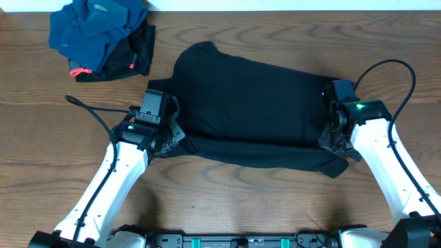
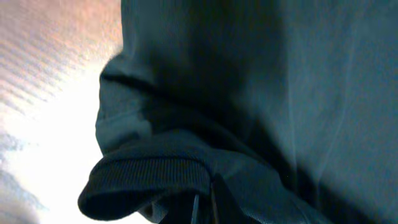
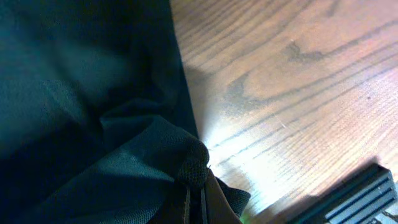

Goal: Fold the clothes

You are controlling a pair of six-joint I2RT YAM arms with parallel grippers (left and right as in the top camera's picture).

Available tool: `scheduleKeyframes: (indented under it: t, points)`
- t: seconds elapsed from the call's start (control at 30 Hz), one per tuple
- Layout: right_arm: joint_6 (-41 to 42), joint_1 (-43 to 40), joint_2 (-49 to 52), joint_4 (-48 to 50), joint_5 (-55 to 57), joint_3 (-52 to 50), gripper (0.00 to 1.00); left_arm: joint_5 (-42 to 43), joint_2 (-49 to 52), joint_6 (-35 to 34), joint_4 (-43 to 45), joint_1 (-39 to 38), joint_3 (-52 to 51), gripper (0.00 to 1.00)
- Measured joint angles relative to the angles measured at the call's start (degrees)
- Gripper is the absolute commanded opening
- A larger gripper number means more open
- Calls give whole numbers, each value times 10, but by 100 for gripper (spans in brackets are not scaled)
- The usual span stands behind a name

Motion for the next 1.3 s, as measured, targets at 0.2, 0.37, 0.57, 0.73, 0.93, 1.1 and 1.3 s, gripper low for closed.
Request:
scheduleKeyframes:
  t: [0.2,0.37,0.57,0.73,0.93,1.1,1.3]
  points:
    - [15,0,0,16,20,-1,2,-18,16,13,76,0,0,6]
    - [20,0,0,42,27,-1,1,-21,56,26,137,0,0,6]
    - [24,0,0,63,29,-15,2,-21,112,44,177,0,0,6]
    - [27,0,0,104,35,-59,2,-36,126,58,203,0,0,6]
    - [28,0,0,154,50,-103,2,-54,126,79,243,0,0,6]
    - [28,0,0,172,66,-104,2,-60,126,92,278,0,0,6]
    - [28,0,0,172,78,-104,2,-64,126,117,281,0,0,17]
